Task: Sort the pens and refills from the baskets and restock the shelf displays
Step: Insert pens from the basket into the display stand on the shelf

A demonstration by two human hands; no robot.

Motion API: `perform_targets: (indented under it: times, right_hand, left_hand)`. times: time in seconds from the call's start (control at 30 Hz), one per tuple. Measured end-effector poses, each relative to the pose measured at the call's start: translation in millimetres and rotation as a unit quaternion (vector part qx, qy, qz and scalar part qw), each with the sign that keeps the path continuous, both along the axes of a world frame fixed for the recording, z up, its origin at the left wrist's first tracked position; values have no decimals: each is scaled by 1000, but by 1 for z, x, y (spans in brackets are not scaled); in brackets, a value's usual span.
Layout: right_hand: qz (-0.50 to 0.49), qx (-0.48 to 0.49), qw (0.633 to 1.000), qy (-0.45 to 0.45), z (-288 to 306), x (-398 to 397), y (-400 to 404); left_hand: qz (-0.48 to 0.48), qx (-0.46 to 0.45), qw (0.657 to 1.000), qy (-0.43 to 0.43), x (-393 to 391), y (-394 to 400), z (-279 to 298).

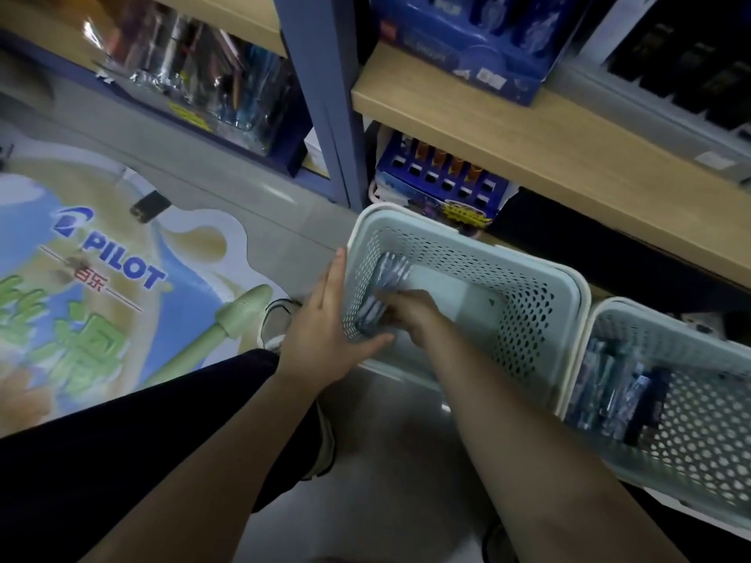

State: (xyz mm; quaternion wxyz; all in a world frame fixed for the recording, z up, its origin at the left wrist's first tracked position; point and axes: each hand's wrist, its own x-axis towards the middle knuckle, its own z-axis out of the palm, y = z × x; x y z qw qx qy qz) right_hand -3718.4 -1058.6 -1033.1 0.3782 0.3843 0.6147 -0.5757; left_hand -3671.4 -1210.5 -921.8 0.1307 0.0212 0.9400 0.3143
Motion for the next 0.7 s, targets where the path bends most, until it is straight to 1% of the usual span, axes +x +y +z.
perform_targets:
  times: [0.07,0.17,0.27,0.4,0.53,0.6,0.7]
  right_hand:
    - [-8,0,1000,0,2,-2,-7]
    - [3,27,1000,0,1,-6,-15]
    - [-4,20,1000,-1,-4,-7,-17]
    - [-43,-68,996,-26,-12,-7,-16]
    - [-102,-165,981,-29,-7,-5,-16]
    - [-112,-205,972,-28,-6,-4,-12]
    - [-92,-243,965,-20,7,-3,-4]
  left_hand:
    - [7,18,1000,1,1,-1,-2]
    - [11,32,999,3,1,-1,-5]
    - [14,41,999,10,1,-1,-4]
    - [10,42,999,23,2,-1,-6]
    - [5,38,999,18,1,-2,-9]
    - [7,38,999,13,1,-2,-8]
    - [7,28,1000,8,1,-1,-6]
